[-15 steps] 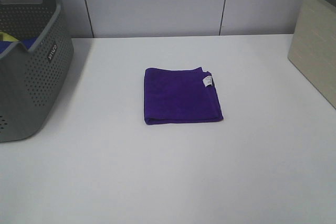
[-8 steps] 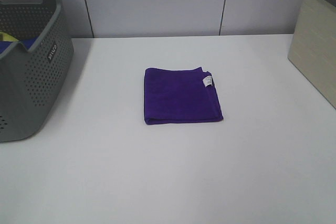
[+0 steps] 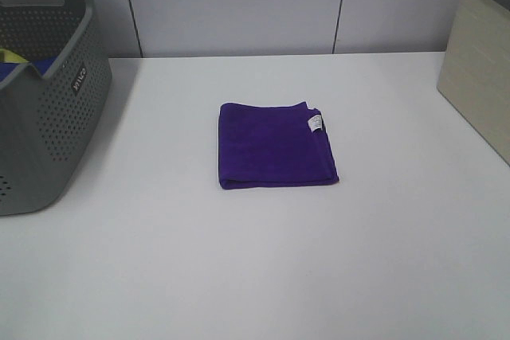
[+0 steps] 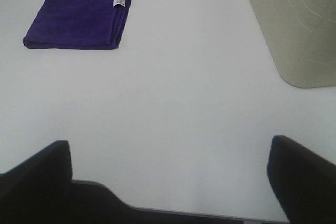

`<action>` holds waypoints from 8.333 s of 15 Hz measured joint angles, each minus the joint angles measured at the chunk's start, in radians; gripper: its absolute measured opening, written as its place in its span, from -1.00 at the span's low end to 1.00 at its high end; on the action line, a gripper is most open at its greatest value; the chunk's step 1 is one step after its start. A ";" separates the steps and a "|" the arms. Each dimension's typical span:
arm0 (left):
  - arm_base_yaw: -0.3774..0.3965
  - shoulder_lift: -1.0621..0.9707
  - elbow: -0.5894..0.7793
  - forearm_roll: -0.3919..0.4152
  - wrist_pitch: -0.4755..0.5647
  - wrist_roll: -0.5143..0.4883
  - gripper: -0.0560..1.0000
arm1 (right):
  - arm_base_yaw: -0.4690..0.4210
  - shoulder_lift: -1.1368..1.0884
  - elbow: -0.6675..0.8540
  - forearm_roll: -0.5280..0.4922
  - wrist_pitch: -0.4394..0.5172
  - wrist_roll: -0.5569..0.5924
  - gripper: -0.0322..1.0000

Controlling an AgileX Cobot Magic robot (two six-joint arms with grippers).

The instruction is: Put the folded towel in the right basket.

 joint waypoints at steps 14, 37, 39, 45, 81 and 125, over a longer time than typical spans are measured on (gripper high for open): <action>0.000 0.000 0.000 0.000 0.000 0.000 0.98 | 0.000 0.047 -0.048 0.002 0.010 -0.008 0.94; 0.000 0.000 0.000 0.000 0.000 0.000 0.98 | 0.165 2.201 -1.096 0.513 -0.238 -0.229 0.92; 0.000 0.000 0.000 0.000 0.000 0.000 0.98 | 0.165 2.254 -1.124 0.456 -0.244 -0.206 0.92; 0.000 0.000 0.000 0.000 0.000 0.000 0.98 | 0.165 2.314 -1.155 0.502 -0.270 -0.183 0.89; 0.000 0.000 0.000 0.000 0.000 0.000 0.98 | -0.277 2.149 -1.960 -0.062 0.116 -0.064 -0.84; 0.000 0.000 0.000 0.000 0.000 0.000 0.98 | -0.095 0.000 0.000 -0.100 0.009 0.087 0.96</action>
